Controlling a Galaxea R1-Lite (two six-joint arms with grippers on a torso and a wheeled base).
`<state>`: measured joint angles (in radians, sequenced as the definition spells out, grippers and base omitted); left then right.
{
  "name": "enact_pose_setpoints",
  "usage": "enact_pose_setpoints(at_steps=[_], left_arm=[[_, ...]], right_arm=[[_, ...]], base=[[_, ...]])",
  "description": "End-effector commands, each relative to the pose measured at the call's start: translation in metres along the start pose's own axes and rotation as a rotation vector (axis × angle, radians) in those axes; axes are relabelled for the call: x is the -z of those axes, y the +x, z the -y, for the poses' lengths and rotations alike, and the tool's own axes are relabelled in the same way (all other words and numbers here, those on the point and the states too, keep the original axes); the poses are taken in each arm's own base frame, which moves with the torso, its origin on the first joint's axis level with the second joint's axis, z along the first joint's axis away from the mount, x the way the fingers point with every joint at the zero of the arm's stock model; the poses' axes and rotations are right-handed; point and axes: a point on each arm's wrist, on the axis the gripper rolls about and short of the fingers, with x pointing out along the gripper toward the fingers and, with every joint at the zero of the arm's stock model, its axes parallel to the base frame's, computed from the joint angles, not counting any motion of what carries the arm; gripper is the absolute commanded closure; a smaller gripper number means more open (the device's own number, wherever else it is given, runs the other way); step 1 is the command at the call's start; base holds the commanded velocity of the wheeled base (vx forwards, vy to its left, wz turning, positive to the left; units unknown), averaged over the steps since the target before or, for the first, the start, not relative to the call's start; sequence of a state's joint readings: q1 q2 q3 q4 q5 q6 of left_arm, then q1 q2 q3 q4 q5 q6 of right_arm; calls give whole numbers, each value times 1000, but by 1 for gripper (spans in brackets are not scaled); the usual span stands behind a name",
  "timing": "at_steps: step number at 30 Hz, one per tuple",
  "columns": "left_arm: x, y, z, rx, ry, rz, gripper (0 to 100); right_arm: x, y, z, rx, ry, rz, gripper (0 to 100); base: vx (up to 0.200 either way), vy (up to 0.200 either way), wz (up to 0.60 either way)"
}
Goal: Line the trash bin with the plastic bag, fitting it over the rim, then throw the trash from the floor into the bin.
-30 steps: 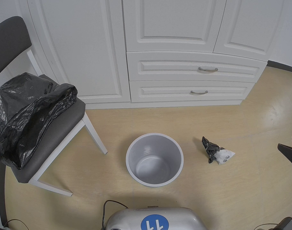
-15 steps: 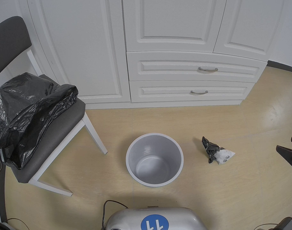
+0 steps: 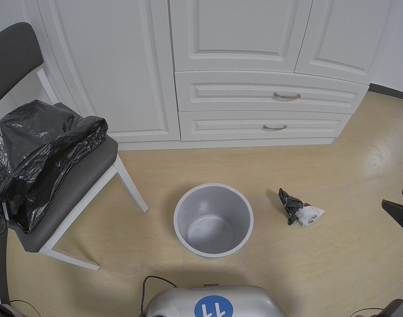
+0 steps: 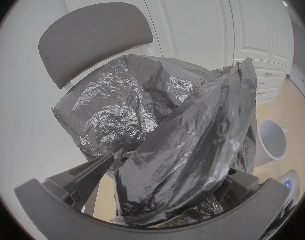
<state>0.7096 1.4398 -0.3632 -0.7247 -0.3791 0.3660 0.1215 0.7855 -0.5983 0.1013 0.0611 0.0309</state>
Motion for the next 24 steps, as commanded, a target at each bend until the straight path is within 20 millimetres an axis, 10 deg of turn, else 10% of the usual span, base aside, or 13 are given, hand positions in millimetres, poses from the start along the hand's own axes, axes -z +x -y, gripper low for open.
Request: enact_pose_setpoints(at_steps=[1, 7, 8, 24], left_arm=[[3, 2, 4, 17, 2, -7, 0], [5, 6, 5, 29, 4, -7, 0], [5, 6, 5, 27, 6, 0, 100], [-1, -5, 11, 39, 22, 99, 100]], right_arm=[[0, 0, 0, 0, 0, 3, 0], [0, -1, 0, 0, 0, 5, 0], [0, -1, 0, 0, 0, 6, 0], [-3, -1, 0, 3, -8, 15, 0]], base=[[0, 0, 0], [0, 0, 0], [0, 0, 0], [0, 0, 0]])
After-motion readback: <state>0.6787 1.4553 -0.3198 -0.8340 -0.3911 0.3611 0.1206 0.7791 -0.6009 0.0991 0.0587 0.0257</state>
